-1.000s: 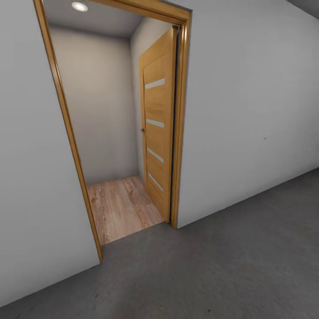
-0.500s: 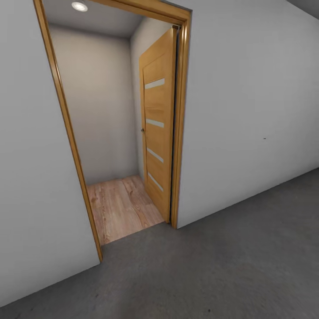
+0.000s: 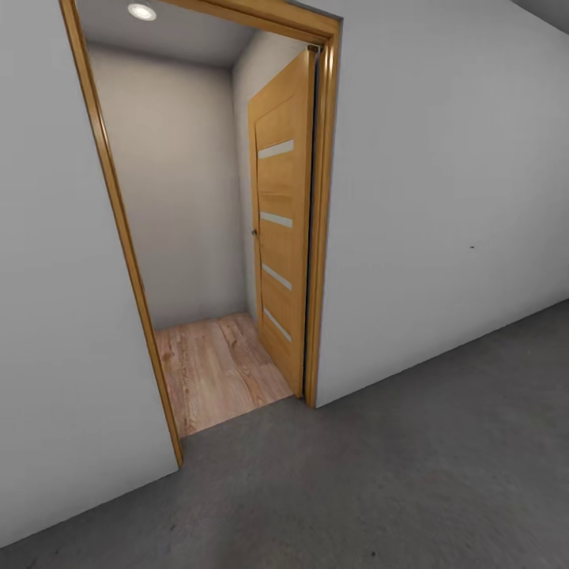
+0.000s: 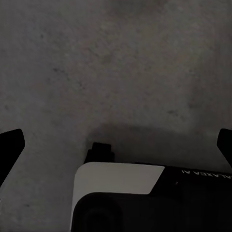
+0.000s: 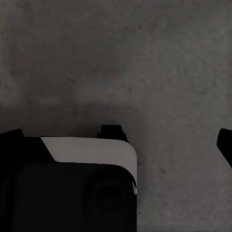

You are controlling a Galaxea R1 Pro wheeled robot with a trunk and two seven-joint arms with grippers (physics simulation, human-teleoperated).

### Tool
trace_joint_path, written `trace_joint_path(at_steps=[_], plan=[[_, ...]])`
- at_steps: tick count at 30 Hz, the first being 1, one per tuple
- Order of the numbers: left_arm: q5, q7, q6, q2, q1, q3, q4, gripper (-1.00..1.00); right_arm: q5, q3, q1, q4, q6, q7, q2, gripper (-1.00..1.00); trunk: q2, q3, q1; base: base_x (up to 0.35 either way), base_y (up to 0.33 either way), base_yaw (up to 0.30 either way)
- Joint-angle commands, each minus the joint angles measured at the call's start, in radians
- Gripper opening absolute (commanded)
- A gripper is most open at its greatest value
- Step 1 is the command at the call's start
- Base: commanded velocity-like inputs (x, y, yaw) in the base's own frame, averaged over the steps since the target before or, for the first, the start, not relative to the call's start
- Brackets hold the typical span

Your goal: Move the two storage containers from the living room to the garage. In the garage, place one container on the floor and stack the other container on top of it (either order is fine).

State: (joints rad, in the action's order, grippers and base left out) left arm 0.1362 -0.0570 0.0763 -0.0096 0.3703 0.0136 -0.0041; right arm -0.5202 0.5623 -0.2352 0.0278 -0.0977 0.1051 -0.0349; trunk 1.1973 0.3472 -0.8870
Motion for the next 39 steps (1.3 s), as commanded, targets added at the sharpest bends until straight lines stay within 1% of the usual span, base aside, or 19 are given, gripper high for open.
trace_joint_path(at_steps=[1, 8, 39], plan=[[0.009, -0.003, 0.004, 0.0, 0.0, 0.002, -0.001, 1.0, -0.009, 0.008, -0.001, 0.003, -0.005, 0.001, -0.001, 1.0, 0.001, 0.001, 0.0, 0.028, 0.0, 0.0], [0.009, -0.003, 0.011, 0.001, -0.001, 0.003, 0.0, 1.0, -0.009, 0.008, -0.001, 0.003, -0.005, 0.001, -0.001, 1.0, 0.001, 0.001, 0.0, 0.236, 0.0, 0.0], [0.011, -0.003, 0.016, 0.005, -0.001, 0.005, 0.0, 1.0, -0.007, 0.008, -0.001, 0.003, -0.005, 0.001, -0.002, 1.0, 0.001, 0.001, 0.0, 0.321, 0.0, 0.0]])
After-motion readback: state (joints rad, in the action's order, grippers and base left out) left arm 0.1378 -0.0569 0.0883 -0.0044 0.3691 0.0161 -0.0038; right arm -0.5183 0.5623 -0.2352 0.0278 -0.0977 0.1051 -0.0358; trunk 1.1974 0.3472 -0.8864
